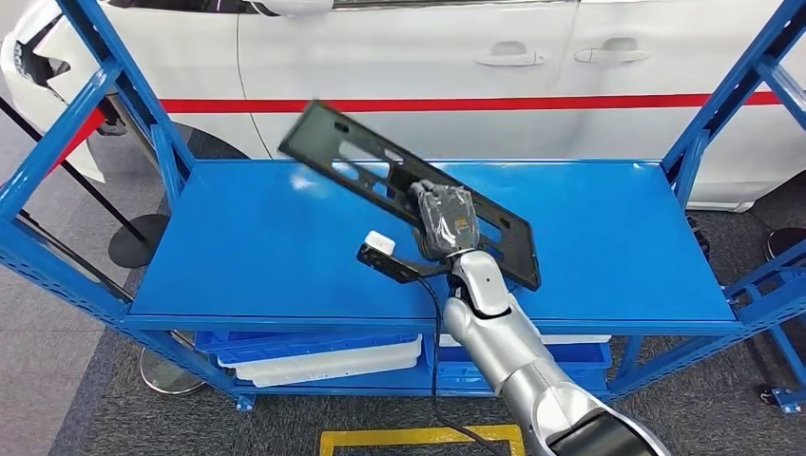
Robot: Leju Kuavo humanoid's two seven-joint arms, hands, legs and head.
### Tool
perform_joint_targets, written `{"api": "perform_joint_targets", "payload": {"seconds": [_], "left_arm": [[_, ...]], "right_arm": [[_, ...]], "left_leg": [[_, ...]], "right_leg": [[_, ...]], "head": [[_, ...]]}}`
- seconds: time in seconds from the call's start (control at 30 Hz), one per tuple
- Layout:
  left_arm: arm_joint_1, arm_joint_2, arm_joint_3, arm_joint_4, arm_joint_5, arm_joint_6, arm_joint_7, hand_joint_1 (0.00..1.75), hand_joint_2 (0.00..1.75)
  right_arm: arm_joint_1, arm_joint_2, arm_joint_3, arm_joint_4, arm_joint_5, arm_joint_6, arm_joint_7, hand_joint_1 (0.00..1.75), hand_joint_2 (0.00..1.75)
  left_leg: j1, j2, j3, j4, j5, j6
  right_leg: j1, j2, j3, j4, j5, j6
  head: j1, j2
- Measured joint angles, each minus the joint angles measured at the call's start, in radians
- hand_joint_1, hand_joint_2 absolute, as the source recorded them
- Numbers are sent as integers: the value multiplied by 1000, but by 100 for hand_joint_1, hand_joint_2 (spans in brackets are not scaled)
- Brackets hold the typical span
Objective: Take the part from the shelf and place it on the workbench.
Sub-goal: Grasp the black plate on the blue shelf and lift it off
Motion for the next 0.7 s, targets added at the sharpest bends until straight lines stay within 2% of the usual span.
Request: {"api": "perform_joint_targets", "payload": {"seconds": [0.03,0.07,0.1,0.17,0.23,0.27,0.33,0.37,0.4,0.43,0.5,0.53,0.57,0.6,0.7], "left_arm": [[0,0,0,0,-5,3,-3,0,175],[0,0,0,0,-11,5,-6,0,175],[0,0,0,0,-18,6,-9,0,175],[1,0,0,0,-32,5,-13,0,175],[1,-2,-1,0,-43,2,-15,0,175],[0,-3,-1,0,-45,1,-16,0,175],[-1,-3,-1,0,-49,1,-19,0,175],[-1,-3,-1,0,-51,2,-23,0,175],[-1,-3,-1,0,-52,3,-29,0,175],[-1,-3,-1,0,-52,3,-37,0,175],[0,-4,-1,0,-52,0,-54,0,175],[0,-4,-1,0,-52,-3,-61,0,175],[1,-4,-1,0,-52,-5,-67,0,175],[1,-4,-1,0,-52,-6,-72,0,175],[2,-4,-1,0,-48,-4,-78,0,175]], "right_arm": [[11,0,-7,-77,-39,0,-12,175,175],[20,-2,-15,-154,-73,3,-19,175,175],[30,-4,-21,-231,-107,8,-25,175,175],[48,-12,-31,-369,-177,15,-41,175,175],[61,-25,-38,-484,-243,14,-58,175,175],[66,-33,-42,-530,-267,14,-64,175,175],[79,-49,-47,-600,-321,8,-85,175,175],[90,-57,-48,-629,-369,0,-105,175,175],[104,-66,-48,-660,-438,-8,-132,175,175],[118,-75,-48,-691,-519,-16,-162,175,175],[139,-97,-50,-763,-693,-10,-231,175,175],[149,-111,-52,-801,-773,10,-272,175,175],[161,-124,-54,-838,-848,40,-314,175,175],[174,-139,-57,-873,-918,78,-354,175,175],[211,-167,-72,-957,-1082,176,-423,175,175]], "left_leg": [[-2,0,26,-61,23,5],[-5,-1,42,-98,33,10],[-8,-2,46,-112,32,15],[-7,-3,46,-118,35,24],[-2,-3,50,-128,40,35],[0,-2,51,-132,42,39],[0,-2,52,-133,42,43],[0,-2,52,-132,41,44],[0,-2,52,-132,40,44],[0,-2,53,-132,39,44],[-1,-4,58,-130,35,40],[-3,-5,60,-127,31,35],[-5,-5,61,-126,28,31],[-7,-5,62,-126,25,27],[-8,-4,64,-123,16,11]], "right_leg": [[1,1,-1,4,-3,4],[3,1,-4,6,-4,8],[4,0,-6,7,-5,13],[4,0,-8,6,-6,23],[4,0,-19,34,-30,34],[3,0,-39,77,-56,39],[1,-1,-104,211,-120,44],[-1,-1,-133,267,-137,46],[-2,-1,-148,293,-135,47],[-4,-1,-143,278,-114,47],[-5,-2,-82,148,-41,44],[-3,-3,-49,79,-15,41],[-3,-3,-26,30,-1,38],[-1,-3,-16,8,1,33],[-2,0,-11,1,-1,16]], "head": [[0,0],[0,0],[0,0],[0,0],[0,0],[0,0],[0,0],[0,0],[0,0],[0,0],[0,0],[0,0],[0,0],[0,0],[0,0]]}}
